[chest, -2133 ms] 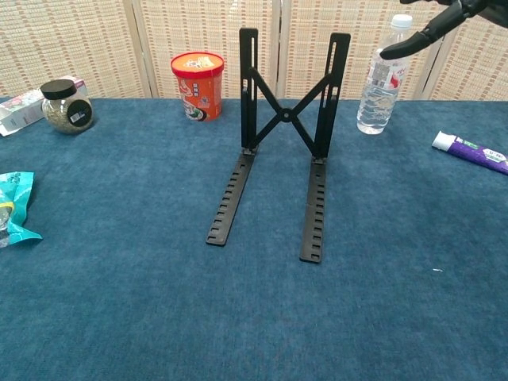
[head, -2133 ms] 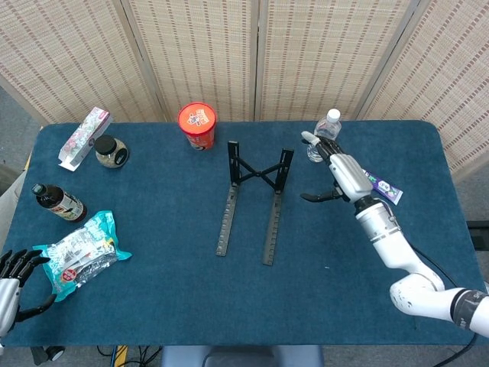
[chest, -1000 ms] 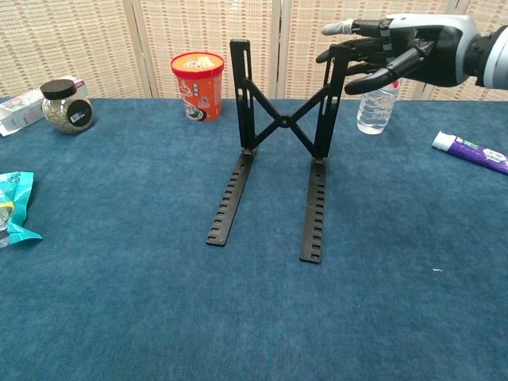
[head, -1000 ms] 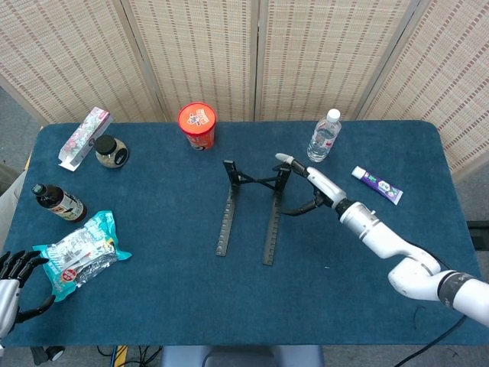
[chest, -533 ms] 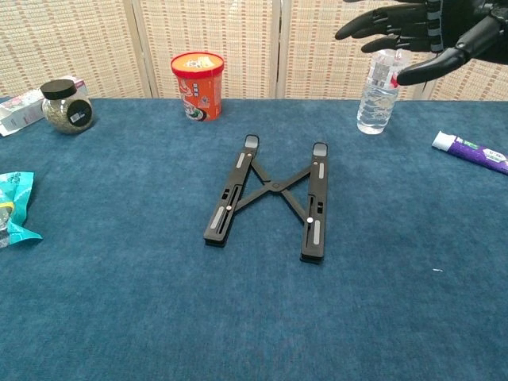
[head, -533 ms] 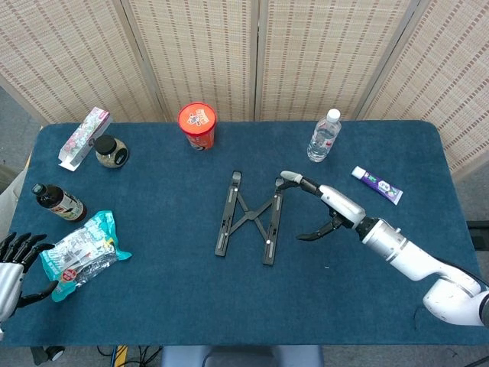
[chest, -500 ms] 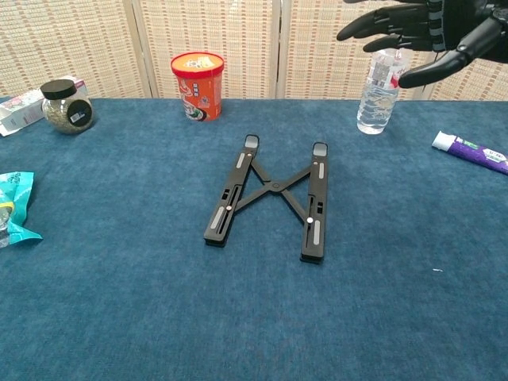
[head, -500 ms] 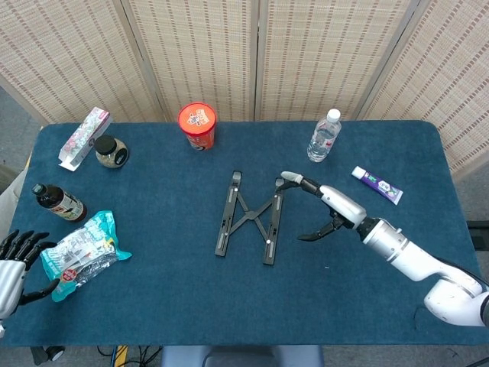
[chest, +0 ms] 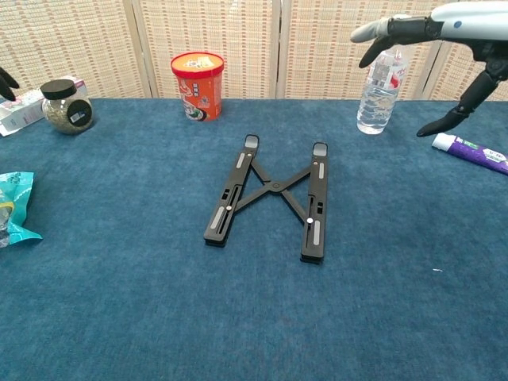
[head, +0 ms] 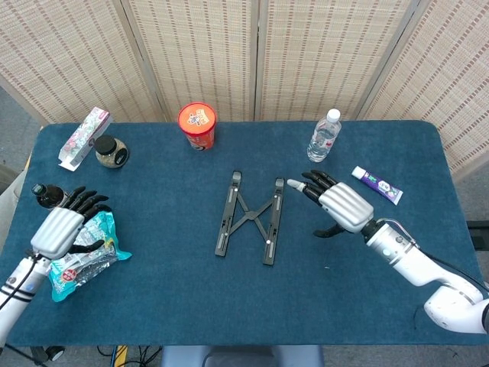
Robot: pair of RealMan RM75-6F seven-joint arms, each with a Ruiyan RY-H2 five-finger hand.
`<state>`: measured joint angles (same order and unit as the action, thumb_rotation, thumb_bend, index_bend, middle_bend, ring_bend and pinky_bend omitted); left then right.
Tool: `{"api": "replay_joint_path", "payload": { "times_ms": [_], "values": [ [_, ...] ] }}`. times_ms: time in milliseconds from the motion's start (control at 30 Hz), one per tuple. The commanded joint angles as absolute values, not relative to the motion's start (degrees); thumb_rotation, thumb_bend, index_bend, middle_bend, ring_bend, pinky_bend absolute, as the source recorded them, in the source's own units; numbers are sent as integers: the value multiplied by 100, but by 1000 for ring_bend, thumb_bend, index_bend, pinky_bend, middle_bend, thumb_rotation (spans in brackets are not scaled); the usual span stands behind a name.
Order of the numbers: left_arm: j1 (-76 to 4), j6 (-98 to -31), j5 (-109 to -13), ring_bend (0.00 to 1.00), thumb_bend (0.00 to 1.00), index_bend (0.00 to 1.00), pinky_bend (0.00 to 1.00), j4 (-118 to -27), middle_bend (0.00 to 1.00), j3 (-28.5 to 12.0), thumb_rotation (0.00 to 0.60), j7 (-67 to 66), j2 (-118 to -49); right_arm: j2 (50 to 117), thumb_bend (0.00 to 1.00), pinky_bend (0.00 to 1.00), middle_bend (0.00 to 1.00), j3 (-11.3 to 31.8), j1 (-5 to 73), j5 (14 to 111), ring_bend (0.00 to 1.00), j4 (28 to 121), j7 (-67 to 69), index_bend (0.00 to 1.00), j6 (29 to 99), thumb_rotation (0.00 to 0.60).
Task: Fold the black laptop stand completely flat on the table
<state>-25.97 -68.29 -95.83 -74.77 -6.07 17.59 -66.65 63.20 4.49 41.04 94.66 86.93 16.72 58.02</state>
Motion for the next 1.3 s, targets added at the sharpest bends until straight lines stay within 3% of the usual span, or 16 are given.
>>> {"api": "replay_joint_path", "payload": {
  "times_ms": [33,600,1300],
  "values": [
    [-2994,-6510,-9670,100,161,277,19,-7047,172,-636,600,1962,-7030,6628,0,16,205,419,4107,9278,29,8609,713,0,5572,600],
    [-4104,-6015,-9480,100,162,277,19,-5694,172,-683,600,2494,-8358,7542,0,16,205,369,4310,9232,29,7911,-821,0,5328,600],
    [-3811,-6509,-9187,99,161,277,19,-5738,172,-380,600,2623,-8119,9644,0,16,205,699,5069,8540,29,5154,-1327,0,4595,600]
  ]
}}
